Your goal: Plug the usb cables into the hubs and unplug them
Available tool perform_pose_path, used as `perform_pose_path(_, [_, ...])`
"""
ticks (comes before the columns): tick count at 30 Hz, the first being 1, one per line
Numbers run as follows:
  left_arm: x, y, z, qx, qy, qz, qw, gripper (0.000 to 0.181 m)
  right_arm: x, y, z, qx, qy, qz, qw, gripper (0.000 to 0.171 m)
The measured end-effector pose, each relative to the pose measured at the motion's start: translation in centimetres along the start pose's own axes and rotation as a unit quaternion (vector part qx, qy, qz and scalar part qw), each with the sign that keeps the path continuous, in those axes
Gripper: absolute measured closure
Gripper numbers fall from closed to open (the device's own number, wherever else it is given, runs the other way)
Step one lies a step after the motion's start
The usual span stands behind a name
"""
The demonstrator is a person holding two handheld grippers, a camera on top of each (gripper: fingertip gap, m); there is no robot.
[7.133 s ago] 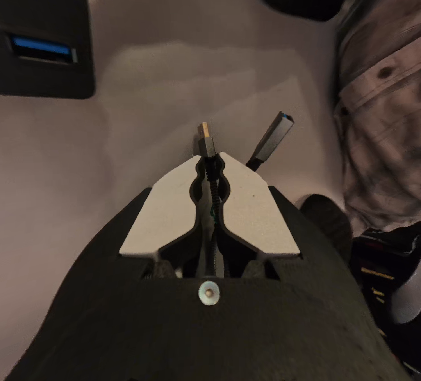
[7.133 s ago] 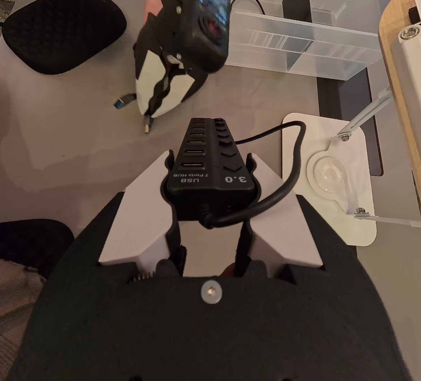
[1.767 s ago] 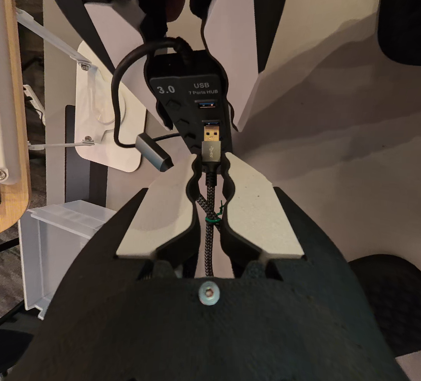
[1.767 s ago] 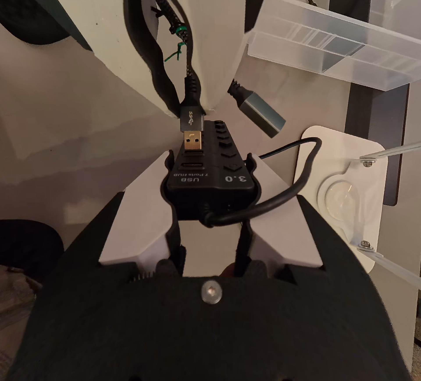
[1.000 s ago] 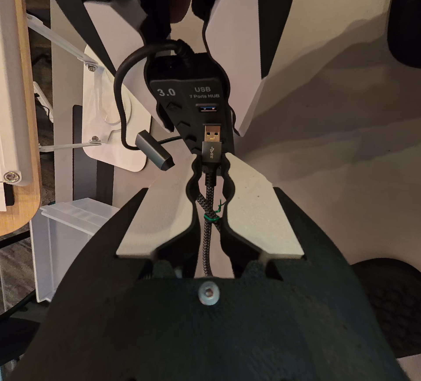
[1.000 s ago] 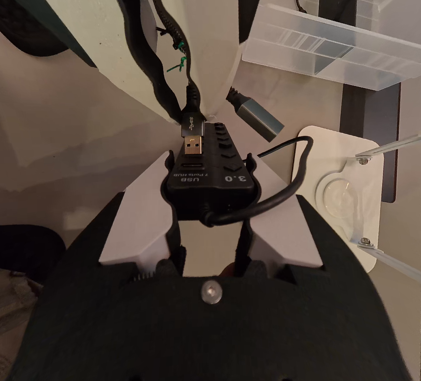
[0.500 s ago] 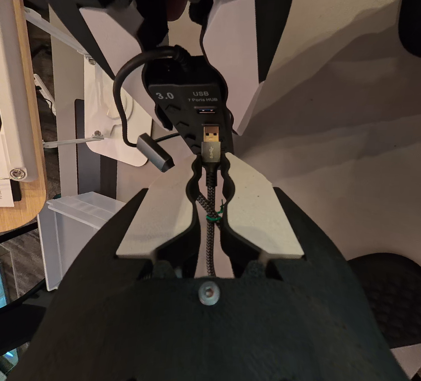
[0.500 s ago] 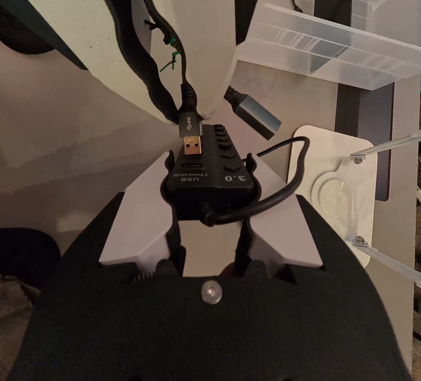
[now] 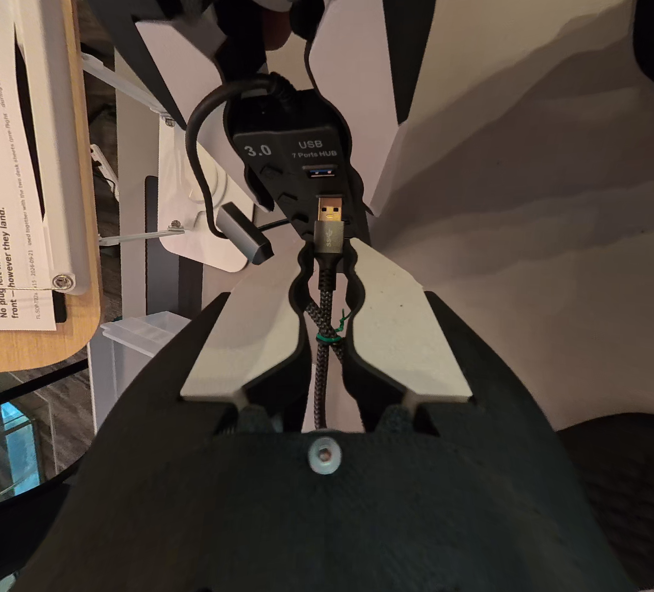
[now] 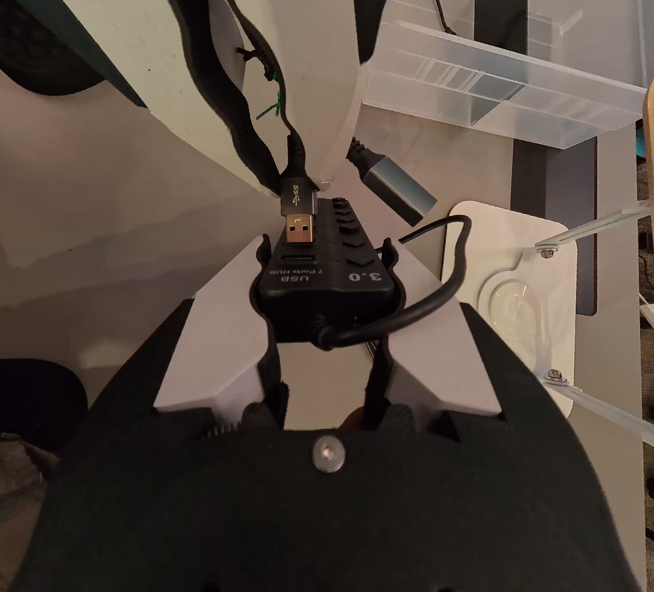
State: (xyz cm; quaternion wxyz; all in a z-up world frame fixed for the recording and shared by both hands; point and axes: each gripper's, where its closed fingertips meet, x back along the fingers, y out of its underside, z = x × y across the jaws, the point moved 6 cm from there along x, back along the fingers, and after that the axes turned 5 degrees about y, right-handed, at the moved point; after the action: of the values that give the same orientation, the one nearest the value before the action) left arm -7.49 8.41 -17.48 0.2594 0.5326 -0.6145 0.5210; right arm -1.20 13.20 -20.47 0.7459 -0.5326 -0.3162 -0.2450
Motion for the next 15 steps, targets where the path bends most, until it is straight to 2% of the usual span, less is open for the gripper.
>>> perform_pose_path(15, [1.2,0.3,-0.8,0.026,0.027,-0.021,0.999,0.165,0.5,-1.2,0.4,0.010,0.022,0.050,0.998,0.110])
